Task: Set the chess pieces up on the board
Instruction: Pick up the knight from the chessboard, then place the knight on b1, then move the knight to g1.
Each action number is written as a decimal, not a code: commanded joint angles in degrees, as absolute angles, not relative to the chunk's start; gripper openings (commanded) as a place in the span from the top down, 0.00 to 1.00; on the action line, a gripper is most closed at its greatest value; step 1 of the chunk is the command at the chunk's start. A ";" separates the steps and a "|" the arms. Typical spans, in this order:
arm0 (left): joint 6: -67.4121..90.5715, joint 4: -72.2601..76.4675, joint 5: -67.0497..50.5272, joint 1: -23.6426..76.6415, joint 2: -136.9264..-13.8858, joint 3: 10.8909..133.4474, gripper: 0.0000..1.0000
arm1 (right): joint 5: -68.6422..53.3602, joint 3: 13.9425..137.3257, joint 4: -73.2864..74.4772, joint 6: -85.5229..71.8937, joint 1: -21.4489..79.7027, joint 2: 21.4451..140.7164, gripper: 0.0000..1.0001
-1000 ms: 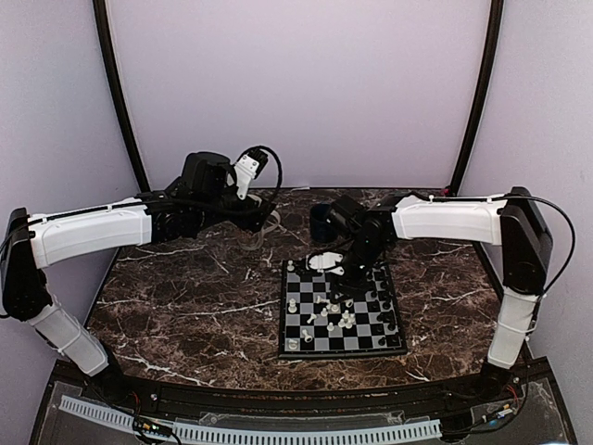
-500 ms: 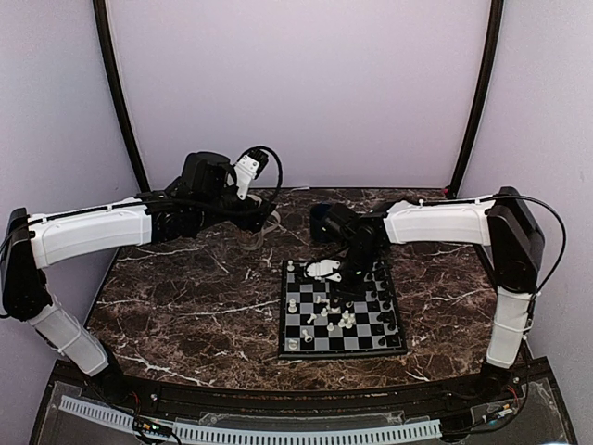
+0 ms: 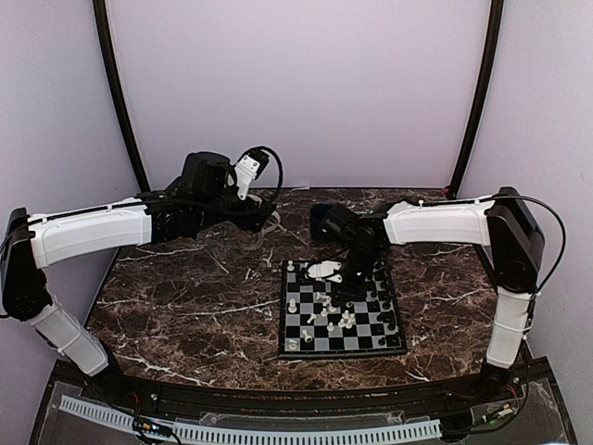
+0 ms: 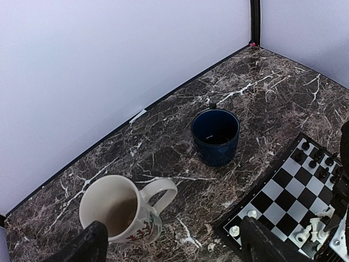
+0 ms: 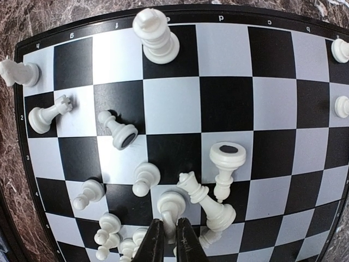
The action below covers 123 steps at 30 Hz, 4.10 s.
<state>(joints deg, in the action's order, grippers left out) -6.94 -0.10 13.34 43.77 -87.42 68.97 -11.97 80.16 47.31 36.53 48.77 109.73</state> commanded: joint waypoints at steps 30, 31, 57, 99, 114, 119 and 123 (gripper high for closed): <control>-5.17 -1.57 17.26 43.77 -86.52 70.59 0.15 | -12.42 97.22 55.46 32.85 49.39 111.80 0.99; -4.92 -1.42 17.91 43.73 -86.23 70.47 0.15 | -12.21 98.49 55.59 32.57 49.39 112.76 0.99; -6.53 1.48 22.02 43.42 -82.93 68.53 0.15 | -7.57 123.06 59.38 29.17 49.39 136.06 0.99; -4.21 -17.19 8.25 43.82 -86.06 76.57 0.49 | -19.47 91.02 49.44 28.57 36.62 103.90 0.68; -11.10 -34.10 -13.12 61.31 -87.20 67.68 0.56 | -31.22 72.10 33.55 27.59 28.91 91.90 0.69; -12.92 -35.02 -12.79 63.53 -92.31 68.73 0.55 | -30.64 70.81 33.24 28.15 28.89 91.80 0.69; -14.63 -33.54 -10.93 64.36 -96.21 69.58 0.52 | -30.30 70.40 33.20 28.38 28.89 91.76 0.68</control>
<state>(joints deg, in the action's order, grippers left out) -11.94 -32.71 -11.16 63.44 -93.60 68.42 -29.52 71.22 34.72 27.97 28.73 93.38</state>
